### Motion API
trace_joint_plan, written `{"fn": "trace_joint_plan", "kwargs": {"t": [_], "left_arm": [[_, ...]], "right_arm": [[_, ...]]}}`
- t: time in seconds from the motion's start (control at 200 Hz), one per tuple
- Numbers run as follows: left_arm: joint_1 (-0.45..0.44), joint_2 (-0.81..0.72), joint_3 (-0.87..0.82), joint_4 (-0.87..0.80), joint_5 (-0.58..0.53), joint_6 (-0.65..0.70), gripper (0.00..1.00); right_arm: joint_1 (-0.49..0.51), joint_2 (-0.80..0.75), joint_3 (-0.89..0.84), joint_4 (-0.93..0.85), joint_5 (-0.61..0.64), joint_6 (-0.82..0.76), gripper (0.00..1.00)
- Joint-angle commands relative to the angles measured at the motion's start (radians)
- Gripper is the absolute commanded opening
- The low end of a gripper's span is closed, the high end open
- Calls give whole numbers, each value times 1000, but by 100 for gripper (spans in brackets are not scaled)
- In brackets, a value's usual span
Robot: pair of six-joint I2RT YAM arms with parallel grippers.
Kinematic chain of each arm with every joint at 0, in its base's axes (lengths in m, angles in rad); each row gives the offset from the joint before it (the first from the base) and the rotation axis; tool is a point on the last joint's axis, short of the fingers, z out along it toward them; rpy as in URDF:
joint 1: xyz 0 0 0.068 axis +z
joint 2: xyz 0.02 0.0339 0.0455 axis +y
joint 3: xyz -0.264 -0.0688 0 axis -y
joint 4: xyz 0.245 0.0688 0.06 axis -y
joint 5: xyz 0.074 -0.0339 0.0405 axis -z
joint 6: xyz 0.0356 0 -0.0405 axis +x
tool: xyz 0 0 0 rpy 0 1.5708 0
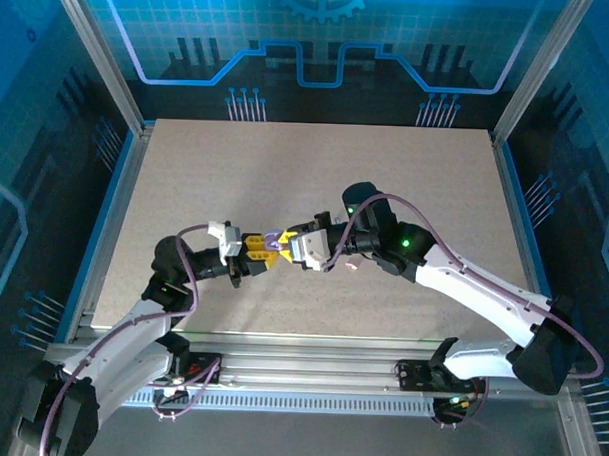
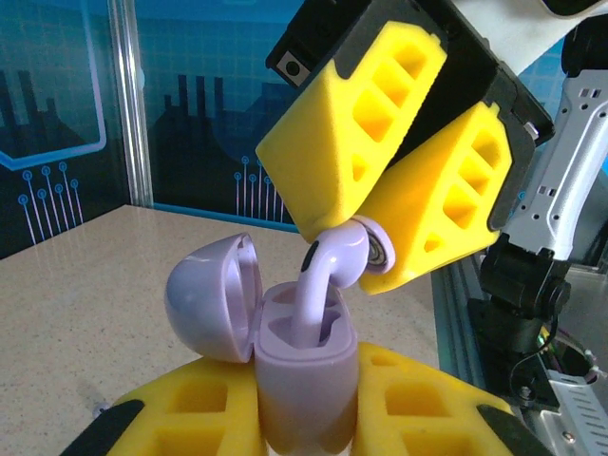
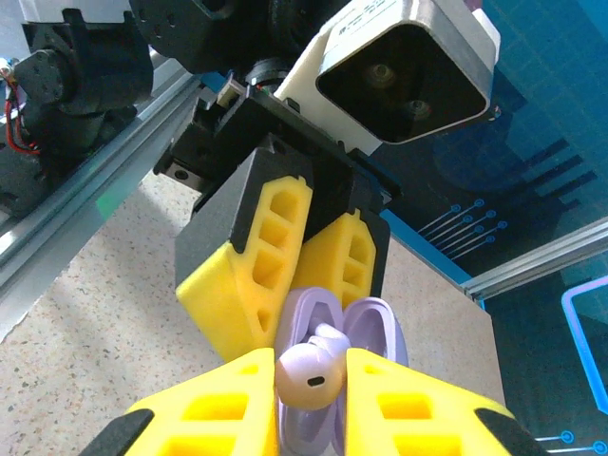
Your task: Insert wireless bluetooth earbuds into charging case
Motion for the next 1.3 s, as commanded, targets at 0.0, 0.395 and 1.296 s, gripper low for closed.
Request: {"fn": "trace_joint_plan", "kwargs": {"t": [0.0,0.395,1.296], "left_arm": [[-15,-13,4,50,-8,76,13],[-43,-40,19,-64,-19,173,13],[-48,-51,22,-77,-27,166,13]], "right_arm": [[-3,-5,-6,-41,-73,15,21],[-6,20,18,-101,-63,-36,20],[89,11,7,-190,214,-366,19]]}}
